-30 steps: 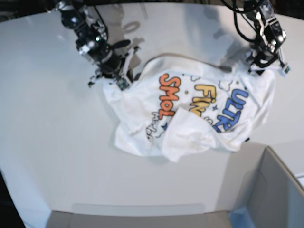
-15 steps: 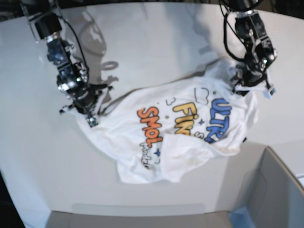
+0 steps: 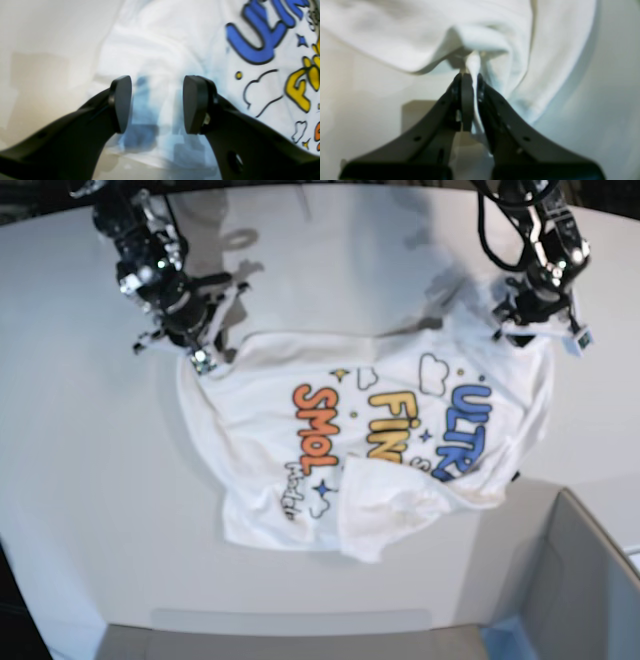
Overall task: Layout the t-shirt on the table in an organized manner, then fold the t-shirt properly
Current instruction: 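Hold the shirt corners with both grippers and draw them apart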
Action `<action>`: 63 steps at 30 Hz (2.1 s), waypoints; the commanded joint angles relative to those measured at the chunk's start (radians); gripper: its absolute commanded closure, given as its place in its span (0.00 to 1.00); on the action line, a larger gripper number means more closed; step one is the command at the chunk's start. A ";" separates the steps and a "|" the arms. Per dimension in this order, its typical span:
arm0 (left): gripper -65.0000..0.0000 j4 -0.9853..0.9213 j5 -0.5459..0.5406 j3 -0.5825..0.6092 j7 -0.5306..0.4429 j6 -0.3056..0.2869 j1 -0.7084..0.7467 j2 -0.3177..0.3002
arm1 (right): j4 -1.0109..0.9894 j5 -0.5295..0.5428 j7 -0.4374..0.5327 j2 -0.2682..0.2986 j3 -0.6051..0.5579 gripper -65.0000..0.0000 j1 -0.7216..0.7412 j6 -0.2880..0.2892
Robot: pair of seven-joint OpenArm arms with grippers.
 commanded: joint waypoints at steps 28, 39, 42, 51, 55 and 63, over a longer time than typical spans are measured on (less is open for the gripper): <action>0.45 -0.063 -0.010 -0.094 -0.020 -0.011 0.037 -0.008 | 0.019 0.003 0.025 0.025 0.033 1.00 -0.045 -0.002; 0.46 -0.183 -0.010 -0.010 -0.046 -0.011 0.029 -0.008 | 0.019 0.003 0.025 0.033 0.035 1.00 -0.045 -0.002; 0.60 -0.183 -0.010 -0.010 -0.056 -0.011 0.029 -0.008 | 0.019 0.003 0.025 0.037 0.035 1.00 -0.044 -0.002; 1.00 -0.138 -0.010 -0.002 -0.052 -0.114 -0.055 -0.004 | 0.023 0.005 0.166 0.017 0.036 1.00 0.036 -0.005; 1.00 -0.037 -0.008 -0.022 -0.059 -0.161 -0.069 -0.004 | 0.046 0.005 0.230 -0.003 0.036 1.00 0.087 -0.008; 1.00 0.058 -0.008 -0.133 -0.062 -0.163 -0.170 -0.002 | 0.046 0.003 0.351 -0.056 0.036 1.00 0.219 -0.008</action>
